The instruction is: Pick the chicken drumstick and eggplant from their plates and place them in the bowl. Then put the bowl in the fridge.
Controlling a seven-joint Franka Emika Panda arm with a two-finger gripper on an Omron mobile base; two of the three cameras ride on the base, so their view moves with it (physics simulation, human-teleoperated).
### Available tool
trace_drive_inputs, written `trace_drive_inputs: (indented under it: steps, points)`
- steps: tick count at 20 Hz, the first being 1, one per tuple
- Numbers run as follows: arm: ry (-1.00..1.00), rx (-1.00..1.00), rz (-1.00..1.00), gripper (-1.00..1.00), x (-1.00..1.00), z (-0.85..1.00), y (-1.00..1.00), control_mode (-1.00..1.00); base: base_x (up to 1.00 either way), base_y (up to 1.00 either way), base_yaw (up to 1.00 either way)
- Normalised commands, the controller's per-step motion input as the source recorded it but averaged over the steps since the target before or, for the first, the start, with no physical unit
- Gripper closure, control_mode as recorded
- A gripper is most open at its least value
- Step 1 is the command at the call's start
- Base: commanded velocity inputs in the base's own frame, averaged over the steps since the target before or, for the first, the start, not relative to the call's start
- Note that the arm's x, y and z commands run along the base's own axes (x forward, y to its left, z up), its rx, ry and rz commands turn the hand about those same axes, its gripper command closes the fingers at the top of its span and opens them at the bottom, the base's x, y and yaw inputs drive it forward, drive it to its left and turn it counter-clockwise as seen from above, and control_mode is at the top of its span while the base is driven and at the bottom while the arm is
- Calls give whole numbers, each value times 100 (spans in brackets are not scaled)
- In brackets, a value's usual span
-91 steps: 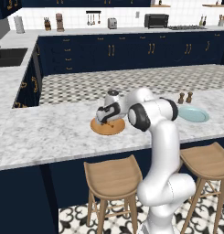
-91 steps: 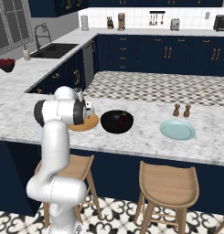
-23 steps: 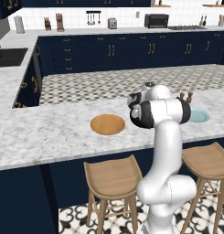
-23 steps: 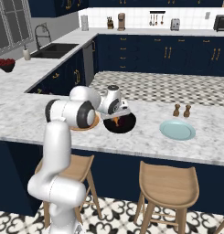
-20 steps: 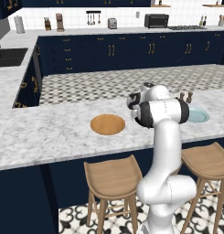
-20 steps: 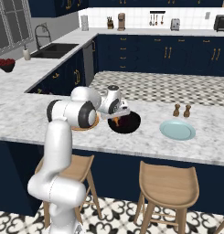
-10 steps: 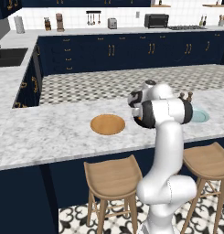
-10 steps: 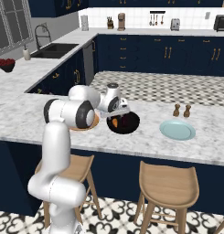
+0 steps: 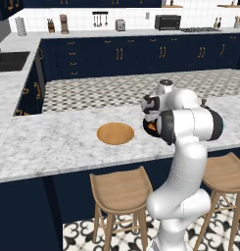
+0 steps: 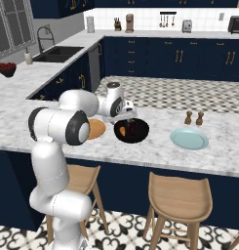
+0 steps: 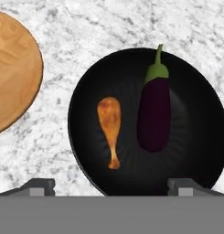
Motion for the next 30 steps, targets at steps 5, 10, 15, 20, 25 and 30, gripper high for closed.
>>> trace_drive_inputs:
  steps: [5, 10, 15, 20, 25, 30]
  points:
    - [9, 4, -50, -100, -39, 45, 0, -100, 0, 0, 0]
    - [18, 20, -56, -100, -48, 34, 0, -100, 0, 0, 0]
    - [5, 14, -54, -100, -38, 15, -1, -100, 0, 0, 0]
    - [-6, 9, -44, -100, -6, -9, -42, -100, 0, 0, 0]
    - [-5, 19, -27, -100, -25, -16, -66, -100, 0, 0, 0]
    - [-6, 6, -1, -100, 3, -23, -40, -100, 0, 0, 0]
